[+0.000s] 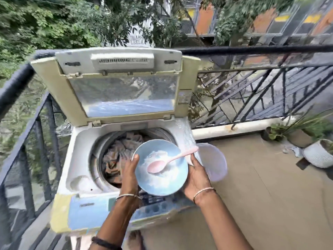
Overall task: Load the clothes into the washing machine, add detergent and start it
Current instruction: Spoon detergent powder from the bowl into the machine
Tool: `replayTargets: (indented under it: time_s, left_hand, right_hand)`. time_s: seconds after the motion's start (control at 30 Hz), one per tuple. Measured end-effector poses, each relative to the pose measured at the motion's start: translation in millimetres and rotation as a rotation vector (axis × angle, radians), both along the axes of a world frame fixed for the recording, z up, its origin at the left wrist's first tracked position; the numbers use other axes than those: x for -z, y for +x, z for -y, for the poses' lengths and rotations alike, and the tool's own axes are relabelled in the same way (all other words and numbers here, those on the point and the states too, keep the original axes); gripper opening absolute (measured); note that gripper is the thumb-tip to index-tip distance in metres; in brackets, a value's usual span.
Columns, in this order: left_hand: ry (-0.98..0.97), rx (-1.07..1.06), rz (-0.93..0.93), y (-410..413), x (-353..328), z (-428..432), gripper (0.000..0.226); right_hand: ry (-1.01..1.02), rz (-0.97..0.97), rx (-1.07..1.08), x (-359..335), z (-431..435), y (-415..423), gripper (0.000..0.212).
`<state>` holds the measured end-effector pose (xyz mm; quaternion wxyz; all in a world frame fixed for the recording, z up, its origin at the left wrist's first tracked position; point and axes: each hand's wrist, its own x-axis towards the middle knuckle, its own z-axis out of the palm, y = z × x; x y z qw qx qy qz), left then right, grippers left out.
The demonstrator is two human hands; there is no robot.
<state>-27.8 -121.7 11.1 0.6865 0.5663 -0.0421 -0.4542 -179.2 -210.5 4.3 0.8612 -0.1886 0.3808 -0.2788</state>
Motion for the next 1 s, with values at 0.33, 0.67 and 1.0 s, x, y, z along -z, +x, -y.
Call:
replayTargets:
  time_s: [0.33,0.67,1.0]
  left_hand:
    - [0.011,0.124,-0.069,-215.9,16.6,12.6,0.07]
    - [0.279,0.388,-0.038,-337.2,58.7,64.3,0.036]
    - [0.667,0.513,-0.069,-400.9,204.5,152.3,0.023]
  right_hand:
    - [-0.087,-0.013,0.129,-11.0,-2.9,-235.1,0.063]
    - [0.085,-0.174,0.325,40.3,13.8,-360.9,0.03]
    - [0.347,-0.507,0.377,198.5,76.4,-420.4,0.022]
